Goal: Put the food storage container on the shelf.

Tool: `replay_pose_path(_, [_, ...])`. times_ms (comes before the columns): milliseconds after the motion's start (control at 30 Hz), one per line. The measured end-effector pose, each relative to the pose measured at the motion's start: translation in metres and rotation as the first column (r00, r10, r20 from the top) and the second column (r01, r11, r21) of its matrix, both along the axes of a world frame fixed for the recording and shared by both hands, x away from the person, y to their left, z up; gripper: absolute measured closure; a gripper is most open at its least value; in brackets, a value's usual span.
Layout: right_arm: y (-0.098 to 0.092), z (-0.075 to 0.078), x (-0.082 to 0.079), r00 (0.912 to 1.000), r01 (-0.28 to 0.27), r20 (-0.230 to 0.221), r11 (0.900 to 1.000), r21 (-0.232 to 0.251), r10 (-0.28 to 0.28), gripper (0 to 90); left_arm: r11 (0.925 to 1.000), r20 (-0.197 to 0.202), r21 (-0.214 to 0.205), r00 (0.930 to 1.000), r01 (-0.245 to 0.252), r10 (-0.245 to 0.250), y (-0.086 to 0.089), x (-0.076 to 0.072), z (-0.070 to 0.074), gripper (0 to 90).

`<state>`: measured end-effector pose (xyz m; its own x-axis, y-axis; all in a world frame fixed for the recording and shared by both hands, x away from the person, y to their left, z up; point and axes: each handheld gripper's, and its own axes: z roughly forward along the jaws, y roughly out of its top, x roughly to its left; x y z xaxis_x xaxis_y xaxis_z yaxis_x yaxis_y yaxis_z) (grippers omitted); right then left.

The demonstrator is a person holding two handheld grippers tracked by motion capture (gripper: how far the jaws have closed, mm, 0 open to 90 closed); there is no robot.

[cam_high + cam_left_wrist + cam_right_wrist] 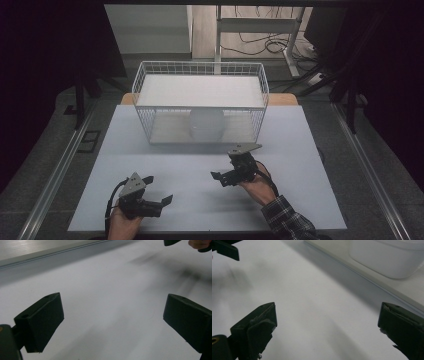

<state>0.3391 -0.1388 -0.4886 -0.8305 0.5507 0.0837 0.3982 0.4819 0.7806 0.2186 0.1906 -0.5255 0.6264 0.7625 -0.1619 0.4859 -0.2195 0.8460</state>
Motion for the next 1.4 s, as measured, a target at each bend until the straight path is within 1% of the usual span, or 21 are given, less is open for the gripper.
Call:
replay_pose_path(233, [-0.007,0.002,-0.012,0.9999,0.012,0.003,0.9999,0.01,-0.012,0.0,1.0,-0.009,0.004,0.9999,0.004,-0.004,-0.001,0.0,0.0,2.7])
replay_pose_path(433, [-0.013,0.002,-0.022,0.9996,0.022,0.016,0.9998,0.0,-0.022,0.0,0.9998,-0.01,0.018,0.9999,0.002,-0.002,-0.002,0.0,0.0,2.6])
replay_pose_path(667, [-0.022,0.003,-0.034,0.9991,0.03,0.029,0.9996,0.001,-0.03,0.0,0.9993,-0.007,0.036,0.9999,-0.011,0.011,0.0,-0.001,0.002,2.7])
replay_pose_path(800, [-0.031,0.006,-0.039,0.9988,0.037,0.033,0.9993,0.008,-0.037,0.0,0.9991,-0.012,0.041,0.9999,-0.012,0.012,0.001,-0.004,0.004,2.9])
replay_pose_path(1067, [-0.051,0.008,-0.047,0.9967,0.075,0.029,0.997,0.019,-0.076,0.0,0.9976,-0.014,0.066,0.9997,-0.018,0.019,0.002,-0.008,0.005,2.8])
replay_pose_path(1200, [-0.061,0.009,-0.053,0.9949,0.096,0.028,0.9951,0.024,-0.097,0.0,0.9973,-0.016,0.069,0.9996,-0.024,0.025,0.004,-0.01,0.005,2.7])
replay_pose_path(1400, [-0.073,0.008,-0.061,0.9923,0.118,0.038,0.993,0.01,-0.118,0.0,0.9964,-0.023,0.077,0.9991,-0.034,0.035,0.008,-0.014,0.006,2.5])
